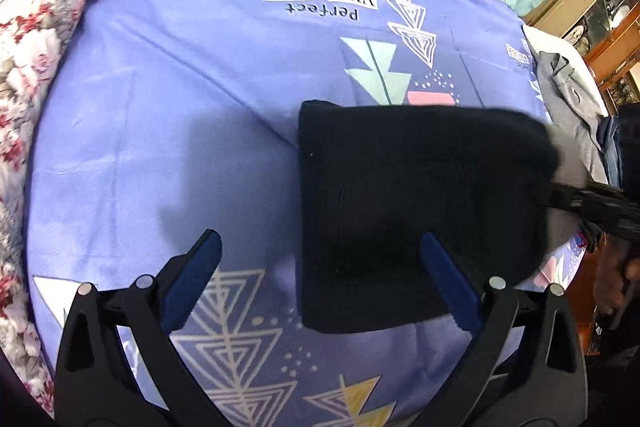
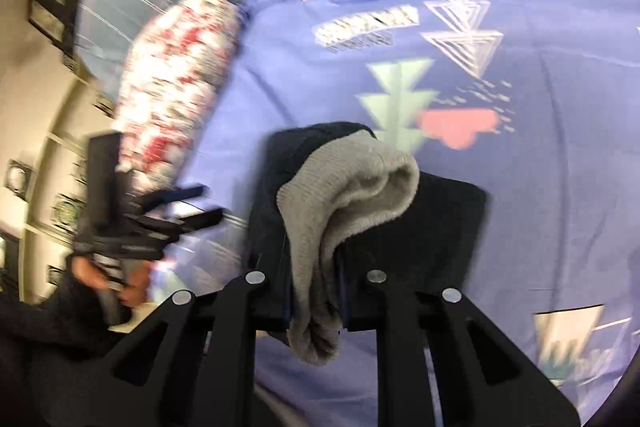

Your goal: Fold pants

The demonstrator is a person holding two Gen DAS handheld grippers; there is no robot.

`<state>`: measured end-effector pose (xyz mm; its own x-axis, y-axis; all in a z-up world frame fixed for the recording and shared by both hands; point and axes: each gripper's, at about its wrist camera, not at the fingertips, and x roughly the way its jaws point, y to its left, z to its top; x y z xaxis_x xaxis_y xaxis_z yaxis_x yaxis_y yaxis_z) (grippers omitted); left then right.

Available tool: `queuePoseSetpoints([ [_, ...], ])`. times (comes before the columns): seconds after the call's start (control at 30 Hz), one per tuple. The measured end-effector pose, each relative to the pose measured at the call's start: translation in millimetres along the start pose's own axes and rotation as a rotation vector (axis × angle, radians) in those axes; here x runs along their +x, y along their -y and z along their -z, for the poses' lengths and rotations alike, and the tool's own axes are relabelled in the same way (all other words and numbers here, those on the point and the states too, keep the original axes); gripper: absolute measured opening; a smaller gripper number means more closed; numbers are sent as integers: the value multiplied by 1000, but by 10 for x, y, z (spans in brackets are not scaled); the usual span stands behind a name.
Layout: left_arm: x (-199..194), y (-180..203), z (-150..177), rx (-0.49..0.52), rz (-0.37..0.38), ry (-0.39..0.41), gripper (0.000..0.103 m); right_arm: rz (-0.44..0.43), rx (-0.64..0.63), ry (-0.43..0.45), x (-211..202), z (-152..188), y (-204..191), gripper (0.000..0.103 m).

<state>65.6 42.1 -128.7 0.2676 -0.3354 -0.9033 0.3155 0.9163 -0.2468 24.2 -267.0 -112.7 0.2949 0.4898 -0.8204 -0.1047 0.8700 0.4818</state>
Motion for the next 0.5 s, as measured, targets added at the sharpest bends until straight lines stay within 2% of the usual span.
queuePoseSetpoints([
  [0.1,346,109,-15,18,-35,-58,101,133,79,-64,386,79,435,25],
  [0.13,506,127,0,20,-44,-96,101,124,123,-61,443,110,548,37],
  [0.17,639,136,19,16,-64,-131,101,109,158,-51,434,128,587,42],
  [0.2,732,135,37,5,-74,-153,101,97,193,-40,405,140,602,42],
  [0.3,723,130,53,-9,-57,-147,101,146,149,-29,267,192,507,50],
  [0.43,601,123,-19,16,-63,-113,101,189,121,57,1,178,401,50],
  [0.5,536,136,-148,-1,-55,-89,101,314,37,114,-100,68,264,47],
])
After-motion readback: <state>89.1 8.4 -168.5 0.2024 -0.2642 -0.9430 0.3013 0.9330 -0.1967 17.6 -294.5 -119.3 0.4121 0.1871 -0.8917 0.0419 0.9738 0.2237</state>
